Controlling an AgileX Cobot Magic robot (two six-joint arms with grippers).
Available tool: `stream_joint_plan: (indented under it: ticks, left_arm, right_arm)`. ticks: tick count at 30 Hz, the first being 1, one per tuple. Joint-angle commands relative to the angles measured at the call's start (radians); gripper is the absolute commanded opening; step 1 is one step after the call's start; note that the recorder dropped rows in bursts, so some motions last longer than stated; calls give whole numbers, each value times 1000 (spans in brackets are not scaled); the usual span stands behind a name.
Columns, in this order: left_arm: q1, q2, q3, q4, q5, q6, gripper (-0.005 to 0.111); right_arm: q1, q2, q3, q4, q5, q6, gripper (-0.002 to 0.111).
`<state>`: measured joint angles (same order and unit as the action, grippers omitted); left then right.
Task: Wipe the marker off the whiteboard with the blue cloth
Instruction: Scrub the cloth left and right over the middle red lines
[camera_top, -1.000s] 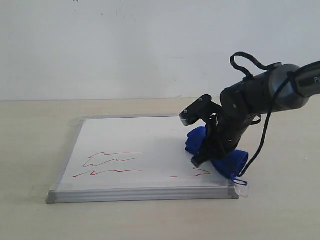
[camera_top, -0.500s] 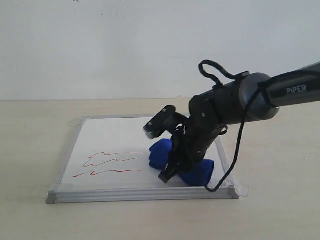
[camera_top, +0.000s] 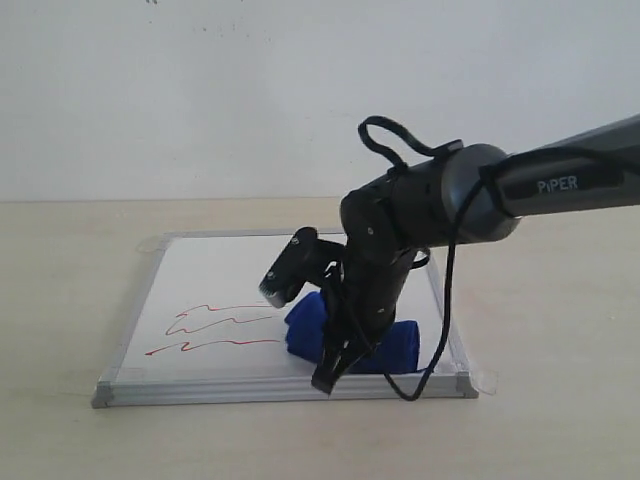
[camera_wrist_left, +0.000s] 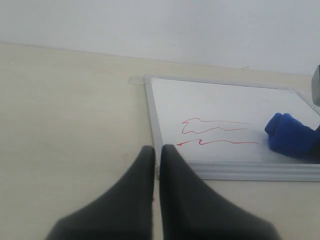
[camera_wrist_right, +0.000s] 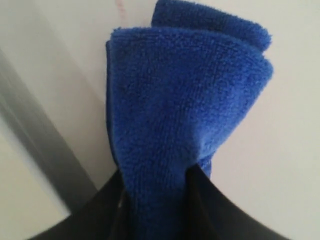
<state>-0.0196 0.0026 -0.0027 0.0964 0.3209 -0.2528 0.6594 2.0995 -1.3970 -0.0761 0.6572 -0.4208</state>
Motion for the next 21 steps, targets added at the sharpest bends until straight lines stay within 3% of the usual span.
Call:
stream_joint_plan:
  ticks: [1, 10, 16, 21]
  left_arm:
    - [-2, -3, 3, 0, -7, -10, 4]
    - [-2, -3, 3, 0, -7, -10, 4]
    - [-2, -3, 3, 0, -7, -10, 4]
    - [-2, -3, 3, 0, -7, -10, 4]
  right_arm:
    - [5, 11, 20, 18, 95, 28, 0]
    - [-190, 38, 20, -228, 16, 427, 0]
    - [-137, 38, 20, -200, 124, 337, 0]
    - [-66, 38, 20, 109, 151, 74, 0]
